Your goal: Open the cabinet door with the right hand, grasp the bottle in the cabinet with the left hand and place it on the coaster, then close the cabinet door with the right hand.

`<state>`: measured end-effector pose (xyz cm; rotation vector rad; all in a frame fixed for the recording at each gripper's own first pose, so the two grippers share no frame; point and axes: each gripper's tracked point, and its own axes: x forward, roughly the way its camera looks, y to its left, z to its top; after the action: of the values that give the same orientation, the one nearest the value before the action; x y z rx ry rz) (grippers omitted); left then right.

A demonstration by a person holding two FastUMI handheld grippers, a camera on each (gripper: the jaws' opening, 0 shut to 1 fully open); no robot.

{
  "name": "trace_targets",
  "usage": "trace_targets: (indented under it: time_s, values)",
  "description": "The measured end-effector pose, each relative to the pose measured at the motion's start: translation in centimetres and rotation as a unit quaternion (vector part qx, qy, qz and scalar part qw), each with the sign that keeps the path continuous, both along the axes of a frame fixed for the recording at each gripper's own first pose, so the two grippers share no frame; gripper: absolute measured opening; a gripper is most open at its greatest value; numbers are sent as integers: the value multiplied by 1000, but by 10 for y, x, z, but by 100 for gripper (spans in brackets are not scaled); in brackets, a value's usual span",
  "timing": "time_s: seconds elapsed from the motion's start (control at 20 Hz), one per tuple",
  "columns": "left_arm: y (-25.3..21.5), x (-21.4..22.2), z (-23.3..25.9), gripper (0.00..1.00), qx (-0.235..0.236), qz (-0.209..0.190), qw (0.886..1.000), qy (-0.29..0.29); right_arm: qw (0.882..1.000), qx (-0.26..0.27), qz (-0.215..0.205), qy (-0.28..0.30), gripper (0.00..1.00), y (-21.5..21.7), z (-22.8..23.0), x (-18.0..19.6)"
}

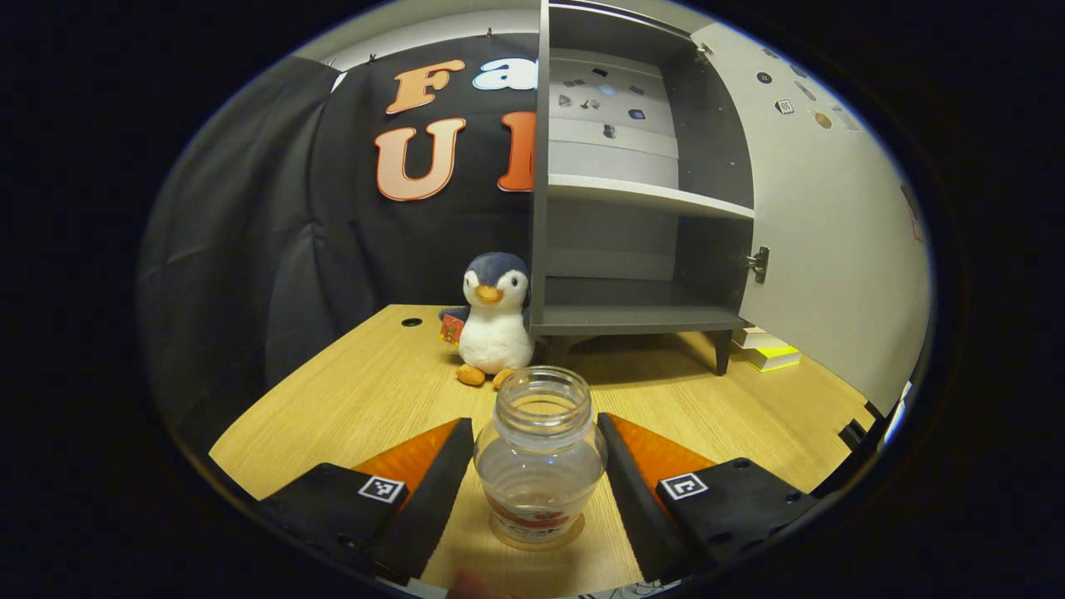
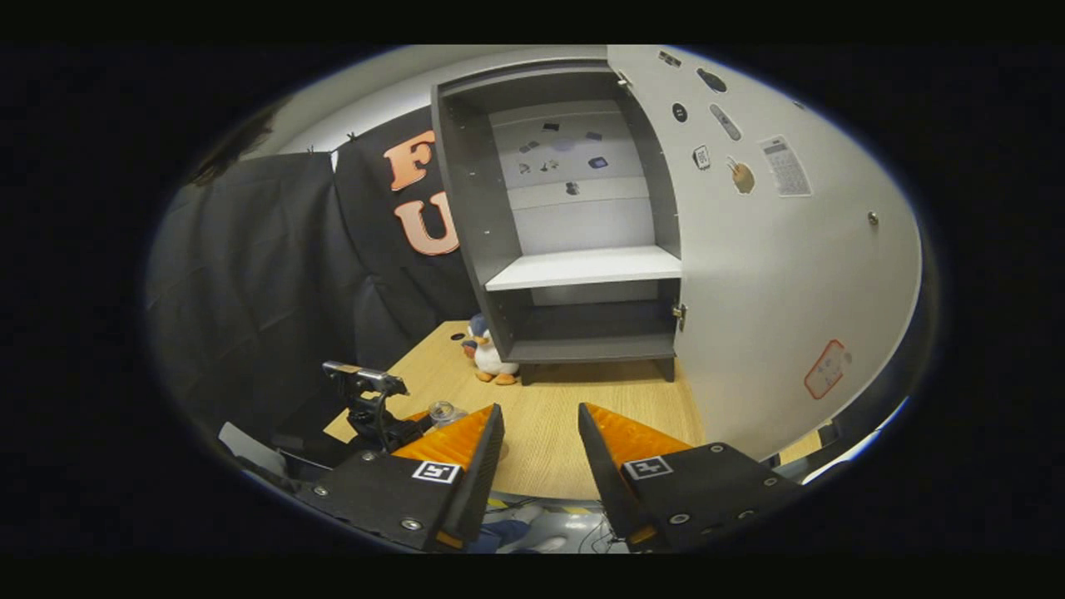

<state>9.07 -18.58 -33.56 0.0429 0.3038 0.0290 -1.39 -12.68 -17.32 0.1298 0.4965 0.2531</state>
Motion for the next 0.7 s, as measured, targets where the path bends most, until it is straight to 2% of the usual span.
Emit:
trace_targets:
  time_s: [0.5,0.7]
  values:
    - [-12,0,91,96,19,-18,998,-65,999,14,-12,-41,57,-15,38,-25]
    - [-32,-8,129,95,4,-36,996,-83,997,22,-26,-73,57,-31,66,-38]
